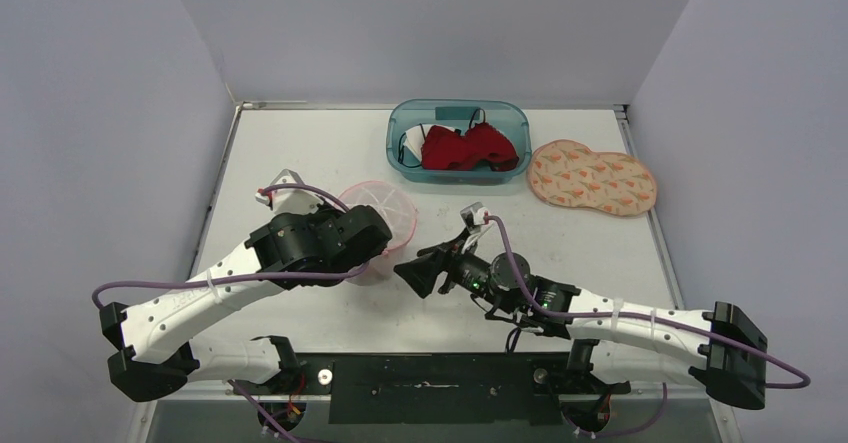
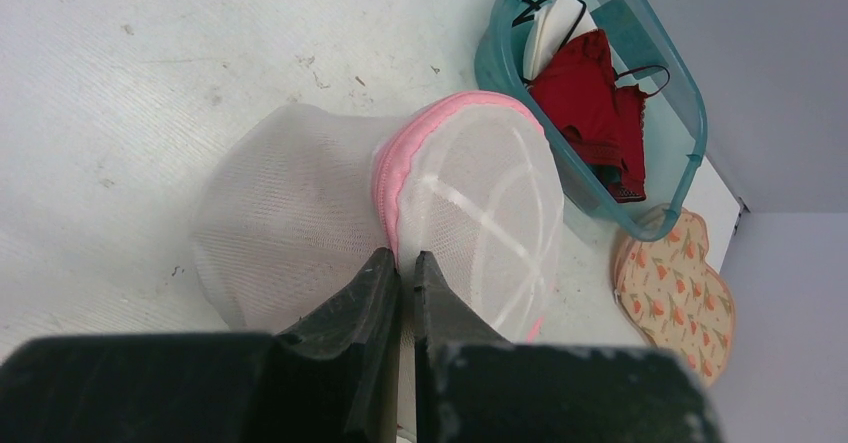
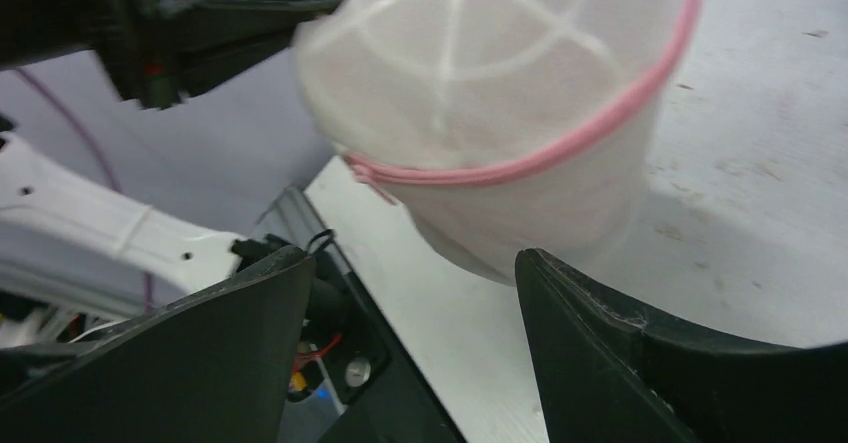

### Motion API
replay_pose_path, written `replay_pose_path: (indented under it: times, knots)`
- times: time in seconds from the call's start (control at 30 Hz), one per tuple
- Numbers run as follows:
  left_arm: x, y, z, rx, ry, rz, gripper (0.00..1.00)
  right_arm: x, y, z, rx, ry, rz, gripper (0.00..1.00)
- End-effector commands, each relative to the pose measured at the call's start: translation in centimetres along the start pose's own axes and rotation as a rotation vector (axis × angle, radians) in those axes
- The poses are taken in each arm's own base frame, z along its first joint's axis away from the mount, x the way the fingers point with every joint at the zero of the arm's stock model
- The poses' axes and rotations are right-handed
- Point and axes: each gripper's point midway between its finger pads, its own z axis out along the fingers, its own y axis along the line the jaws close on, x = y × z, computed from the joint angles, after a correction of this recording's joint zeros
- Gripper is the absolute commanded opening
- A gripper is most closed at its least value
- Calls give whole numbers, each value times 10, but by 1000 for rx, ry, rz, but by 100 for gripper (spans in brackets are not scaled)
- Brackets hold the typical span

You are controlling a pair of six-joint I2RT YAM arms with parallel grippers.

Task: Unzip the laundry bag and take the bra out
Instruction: Place the laundry bag at the center of the board.

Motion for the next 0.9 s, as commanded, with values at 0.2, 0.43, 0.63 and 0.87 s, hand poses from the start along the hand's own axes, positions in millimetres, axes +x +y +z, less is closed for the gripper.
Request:
replay_pose_path:
  times: [0.2, 0.43, 0.63, 0.87]
  knots:
    - [-3, -16, -6, 43, 18, -68, 0, -28, 78, 1, -414, -73, 82, 71]
    - [-2, -21, -9, 54, 36, -74, 0, -30, 73, 5, -408, -74, 66, 71]
    - [-3, -24, -11, 66, 45, -81, 0, -25, 66, 8, -384, -62, 56, 71]
    - [-3, -24, -13, 71, 53, -88, 0, -16, 58, 13, -359, -40, 57, 71]
